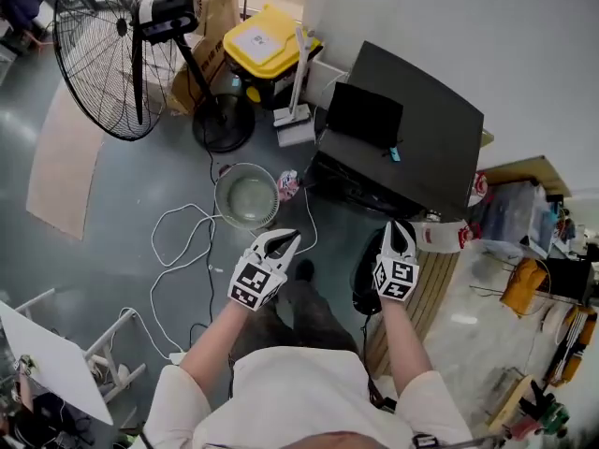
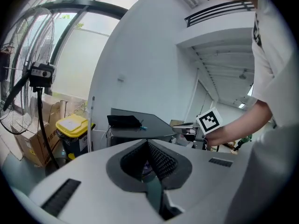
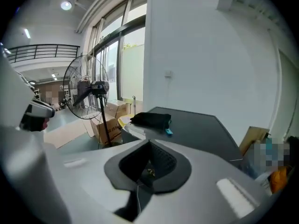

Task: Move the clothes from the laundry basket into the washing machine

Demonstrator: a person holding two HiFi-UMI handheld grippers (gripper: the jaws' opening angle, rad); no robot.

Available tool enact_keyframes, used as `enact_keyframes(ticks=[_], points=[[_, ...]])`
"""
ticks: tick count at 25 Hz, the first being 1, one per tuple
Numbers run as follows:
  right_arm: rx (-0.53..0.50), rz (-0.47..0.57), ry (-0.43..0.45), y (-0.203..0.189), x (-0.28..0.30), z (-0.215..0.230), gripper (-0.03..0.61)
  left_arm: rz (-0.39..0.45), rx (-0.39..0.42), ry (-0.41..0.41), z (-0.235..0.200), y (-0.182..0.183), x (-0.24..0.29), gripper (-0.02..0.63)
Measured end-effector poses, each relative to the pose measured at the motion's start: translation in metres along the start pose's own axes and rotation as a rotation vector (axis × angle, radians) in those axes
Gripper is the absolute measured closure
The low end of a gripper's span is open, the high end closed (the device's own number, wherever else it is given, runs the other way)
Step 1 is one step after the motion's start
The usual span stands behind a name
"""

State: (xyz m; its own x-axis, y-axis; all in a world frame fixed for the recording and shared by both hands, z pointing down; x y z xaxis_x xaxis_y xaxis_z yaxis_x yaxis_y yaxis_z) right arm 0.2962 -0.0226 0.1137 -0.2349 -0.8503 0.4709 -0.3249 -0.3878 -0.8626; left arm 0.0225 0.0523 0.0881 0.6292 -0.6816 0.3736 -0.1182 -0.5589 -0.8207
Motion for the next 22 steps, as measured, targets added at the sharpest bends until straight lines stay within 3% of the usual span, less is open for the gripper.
enact_keyframes(ticks=[10, 22], points=[[0.016, 0.109, 0.043, 0.086, -0.075, -0.003, 0.568, 0.031, -0.01, 0.002, 0.038, 0.074, -0.05, 0.607], [-0.03, 0.223, 0.059, 0.166, -0.131, -0.01, 0.568, 0.081, 0.007, 0.009, 0.059, 0.119, -0.107, 0.607]])
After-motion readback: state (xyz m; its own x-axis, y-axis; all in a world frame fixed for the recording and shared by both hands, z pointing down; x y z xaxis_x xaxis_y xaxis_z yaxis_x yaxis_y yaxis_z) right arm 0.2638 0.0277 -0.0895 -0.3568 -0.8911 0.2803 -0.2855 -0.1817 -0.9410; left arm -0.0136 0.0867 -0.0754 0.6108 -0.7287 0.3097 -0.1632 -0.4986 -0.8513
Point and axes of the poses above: the fingertips, and each gripper's own axes: x forward along the fingers, z to its right, y out of its top, the point moved 4 cm from there along -x, backward along the fingers, and after that the axes turned 9 degrees about -x, right-handed, at the moved point
